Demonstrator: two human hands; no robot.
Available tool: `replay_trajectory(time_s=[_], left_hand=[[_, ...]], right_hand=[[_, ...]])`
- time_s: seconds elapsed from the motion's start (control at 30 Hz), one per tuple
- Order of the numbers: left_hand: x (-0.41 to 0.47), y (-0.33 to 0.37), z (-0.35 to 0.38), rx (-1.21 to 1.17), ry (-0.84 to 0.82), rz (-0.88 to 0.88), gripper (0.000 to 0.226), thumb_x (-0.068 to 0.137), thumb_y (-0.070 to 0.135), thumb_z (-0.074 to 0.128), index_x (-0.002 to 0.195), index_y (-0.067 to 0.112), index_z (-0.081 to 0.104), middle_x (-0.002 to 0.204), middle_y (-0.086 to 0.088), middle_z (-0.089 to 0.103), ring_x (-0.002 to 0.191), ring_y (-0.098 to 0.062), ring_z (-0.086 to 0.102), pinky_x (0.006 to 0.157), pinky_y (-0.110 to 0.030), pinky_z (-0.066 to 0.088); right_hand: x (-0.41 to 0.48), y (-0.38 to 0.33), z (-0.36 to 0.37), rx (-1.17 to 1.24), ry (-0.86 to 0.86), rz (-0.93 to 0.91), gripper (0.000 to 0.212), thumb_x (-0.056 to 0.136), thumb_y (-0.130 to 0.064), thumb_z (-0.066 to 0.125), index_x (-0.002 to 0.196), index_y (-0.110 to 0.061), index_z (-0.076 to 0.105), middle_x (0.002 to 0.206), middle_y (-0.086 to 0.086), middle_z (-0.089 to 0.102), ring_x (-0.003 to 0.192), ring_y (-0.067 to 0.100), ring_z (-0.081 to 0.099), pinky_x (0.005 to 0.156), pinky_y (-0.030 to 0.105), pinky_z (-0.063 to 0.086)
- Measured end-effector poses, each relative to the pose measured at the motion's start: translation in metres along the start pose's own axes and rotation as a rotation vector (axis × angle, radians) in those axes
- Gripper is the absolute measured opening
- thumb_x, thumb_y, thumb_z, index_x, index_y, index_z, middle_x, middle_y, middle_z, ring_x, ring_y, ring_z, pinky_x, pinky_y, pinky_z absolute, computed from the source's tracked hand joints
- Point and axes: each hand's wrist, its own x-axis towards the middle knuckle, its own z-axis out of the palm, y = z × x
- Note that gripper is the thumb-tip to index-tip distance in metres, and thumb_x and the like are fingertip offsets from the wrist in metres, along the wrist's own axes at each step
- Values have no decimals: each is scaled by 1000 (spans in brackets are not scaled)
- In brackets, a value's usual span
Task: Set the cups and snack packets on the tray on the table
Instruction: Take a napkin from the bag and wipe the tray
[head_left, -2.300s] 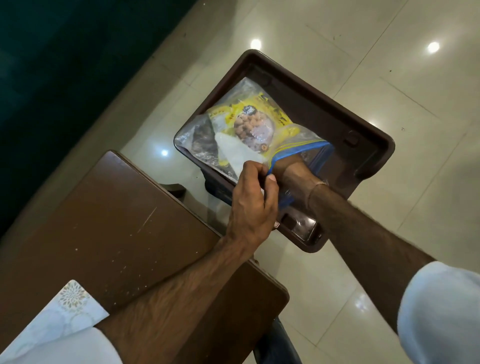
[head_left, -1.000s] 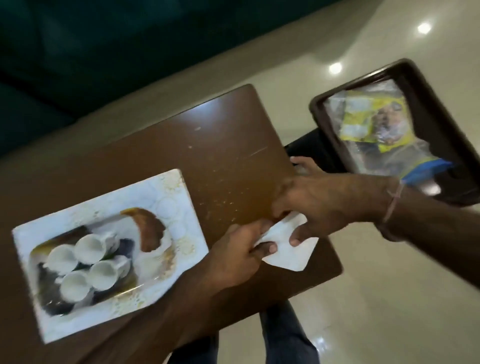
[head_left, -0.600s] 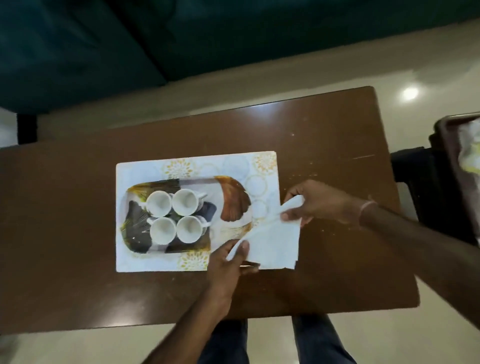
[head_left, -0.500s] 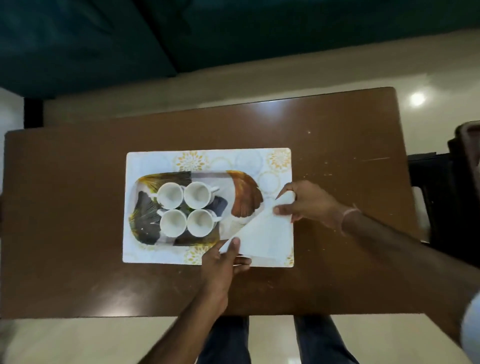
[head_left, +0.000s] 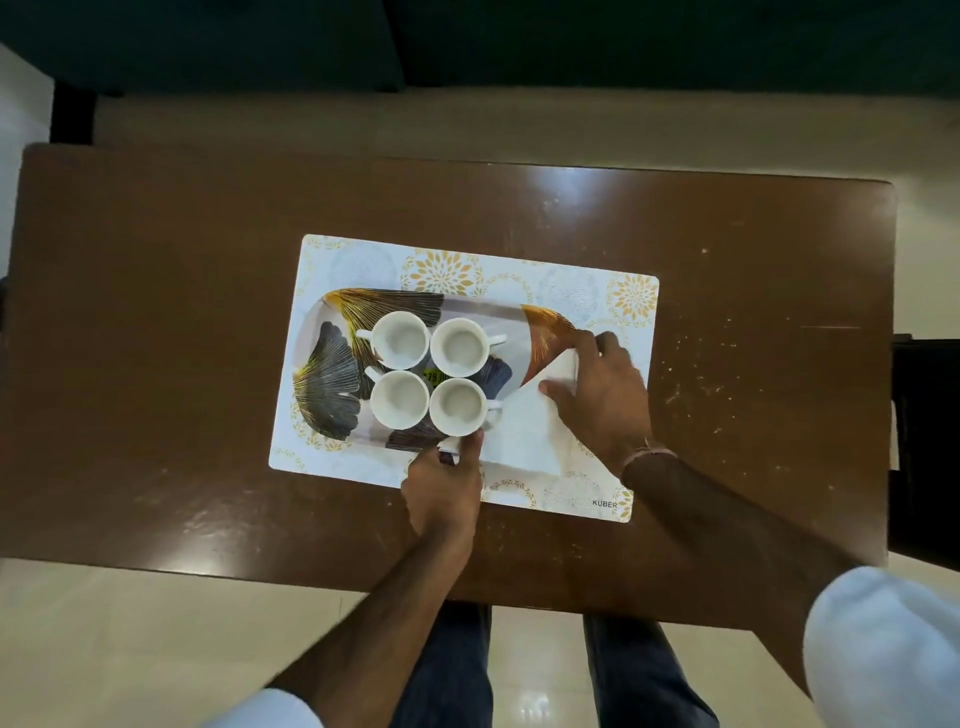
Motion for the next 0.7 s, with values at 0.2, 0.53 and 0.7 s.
replay_trajectory(time_s=[0.2,0.53,0.7], left_hand=[[-30,-2,-17,104,10,235,33,84,54,66,73,26,54,69,13,60,69,-11,61,54,-23,37],[-38,-10,-6,498,-293,582,61,100,43,42,155,41,18,162,26,-5,120,-10,59,87,-32,55],[-42,11,-4,289,-189,692,41,96,32,52,136,27,54,150,9,48,122,-14,58,92,-26,52]], right_hand=[[-33,5,14,-248,120,-346,58,87,-51,55,135,-21,45,148,9,40,135,33,37,106,54,26],[-49,27,35,-422,-137,-528,63,102,-47,27,158,-19,18,168,4,9,155,23,2,119,61,9],[-40,27,18,-339,-81,-471,60,103,-49,24,157,-23,22,168,3,9,155,22,2,120,59,3]])
